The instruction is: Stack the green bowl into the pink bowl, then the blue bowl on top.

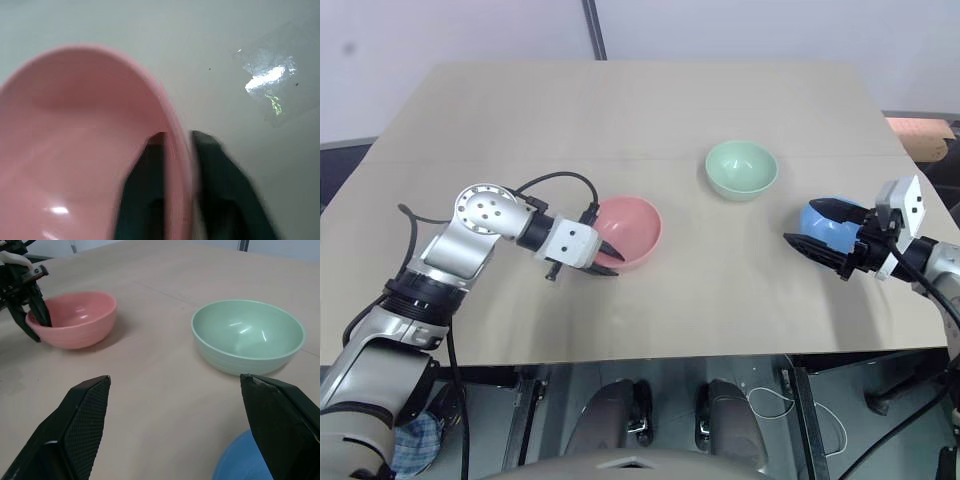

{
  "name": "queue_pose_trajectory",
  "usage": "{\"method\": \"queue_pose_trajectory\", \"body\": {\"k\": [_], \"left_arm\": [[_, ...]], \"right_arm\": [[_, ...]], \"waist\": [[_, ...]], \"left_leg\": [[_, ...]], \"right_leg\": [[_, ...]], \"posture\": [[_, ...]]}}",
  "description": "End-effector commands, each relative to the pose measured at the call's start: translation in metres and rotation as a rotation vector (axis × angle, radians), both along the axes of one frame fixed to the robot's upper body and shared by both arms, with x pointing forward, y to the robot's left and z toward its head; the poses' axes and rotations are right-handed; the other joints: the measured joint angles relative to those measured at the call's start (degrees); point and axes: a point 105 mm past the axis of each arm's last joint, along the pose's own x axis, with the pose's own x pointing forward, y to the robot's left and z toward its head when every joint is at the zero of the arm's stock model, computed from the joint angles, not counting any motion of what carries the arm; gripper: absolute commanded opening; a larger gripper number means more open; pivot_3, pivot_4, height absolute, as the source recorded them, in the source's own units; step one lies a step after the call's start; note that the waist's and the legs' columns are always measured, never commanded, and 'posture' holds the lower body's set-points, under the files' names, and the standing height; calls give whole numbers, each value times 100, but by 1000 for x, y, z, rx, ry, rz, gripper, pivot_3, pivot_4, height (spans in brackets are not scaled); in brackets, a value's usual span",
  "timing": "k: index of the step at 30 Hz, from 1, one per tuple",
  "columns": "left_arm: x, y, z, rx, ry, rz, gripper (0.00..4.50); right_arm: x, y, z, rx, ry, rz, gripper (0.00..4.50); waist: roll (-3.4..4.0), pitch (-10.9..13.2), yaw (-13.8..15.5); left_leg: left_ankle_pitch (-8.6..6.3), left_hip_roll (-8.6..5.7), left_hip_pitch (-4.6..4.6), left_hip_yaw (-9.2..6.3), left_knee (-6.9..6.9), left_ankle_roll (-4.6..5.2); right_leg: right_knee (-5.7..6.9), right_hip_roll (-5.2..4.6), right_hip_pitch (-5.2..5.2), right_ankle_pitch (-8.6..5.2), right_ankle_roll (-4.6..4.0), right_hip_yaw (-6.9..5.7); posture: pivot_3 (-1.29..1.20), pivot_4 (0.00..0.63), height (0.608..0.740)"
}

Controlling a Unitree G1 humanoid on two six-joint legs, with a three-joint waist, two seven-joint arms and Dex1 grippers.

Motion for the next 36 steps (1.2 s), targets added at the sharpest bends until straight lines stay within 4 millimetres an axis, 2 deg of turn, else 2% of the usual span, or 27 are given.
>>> {"method": "queue_pose_trajectory", "body": {"k": [1, 3, 5, 10, 14, 17, 20, 25, 28, 30, 32, 34, 36], "left_arm": [[4, -6, 13, -59, -58, -11, 2913], [1, -10, 19, -141, -20, 10, 3798], [-2, -9, 25, -210, 18, 40, 4456], [-9, 3, 37, -341, 132, 154, 4456], [-9, 23, 52, -522, 222, 334, 4456], [-2, 51, 57, -637, 220, 532, 4456], [-6, 80, 61, -707, 175, 675, 4456], [-22, 102, 66, -753, 140, 745, 4456], [-23, 122, 65, -716, 36, 788, 4456], [-22, 128, 63, -708, 14, 815, 4456], [-22, 128, 60, -730, 23, 826, 4456], [-22, 122, 58, -766, 38, 828, 4456], [-21, 117, 56, -778, 48, 822, 4456]], "right_arm": [[-4, -1, 16, -5, -76, -1, 4500], [-5, -1, 16, -8, -76, -1, 4500], [-5, -1, 16, -9, -76, -1, 4500], [-5, 0, 15, -12, -72, 1, 4500], [-4, 1, 15, -11, -71, 4, 4500], [-4, 1, 14, -13, -70, 5, 4500], [-2, 0, 13, -22, -61, -9, 4500], [4, -4, 7, -48, -32, -29, 4500], [20, -11, -1, -118, 12, -80, 4500], [31, -16, -4, -155, 27, -129, 4500], [46, -16, -3, -182, 34, -176, 4500], [66, -17, -5, -299, 62, -259, 4500], [80, -6, 5, -297, 20, -256, 4500]], "waist": [[0, 0, 0], [0, 0, -1], [0, 0, -17], [0, 0, -46], [0, 0, -52], [0, 0, -45], [0, 0, -60], [-1, 0, -28], [0, 0, -35], [1, 1, -39], [2, 1, -42], [5, 2, -66], [4, 2, -78]], "left_leg": [[0, 0, 0, 0, 0, 0], [0, 0, 0, 0, 1, 0], [0, 0, 0, 0, 1, 0], [1, 3, 1, 0, 0, -1], [1, 5, 3, 0, 0, -1], [1, 5, 3, -2, 1, -1], [0, 5, 5, -2, -1, -1], [0, 5, 3, -4, -2, -1], [-1, 2, 6, -4, -1, 1], [-2, 2, 7, -5, -1, 1], [-2, 2, 6, -5, -3, 2], [-1, 2, 4, -4, -5, 0], [-1, 3, 0, 7, -7, -1]], "right_leg": [[0, 0, 0, 0, 0, 1], [0, 0, 0, 0, 0, 1], [1, 0, 0, 0, 0, 2], [2, 1, 0, 0, 0, 2], [2, 0, 0, 0, 1, 5], [2, 0, 1, 0, 1, 3], [1, -1, 2, 0, 1, 4], [-1, -9, 2, 0, 0, 0], [0, -14, 6, 0, 0, -3], [0, -14, 6, 0, -1, -6], [1, -14, 3, -1, -2, -6], [0, -14, 0, 2, -6, -4], [3, -14, -12, 4, -8, 6]], "posture": [[0, 150, 740], [0, 150, 740], [0, 150, 740], [0, 150, 740], [0, 150, 740], [0, 150, 740], [0, 150, 740], [0, 150, 740], [0, 150, 740], [0, 150, 740], [0, 150, 740], [0, 150, 740], [0, 150, 740]]}}
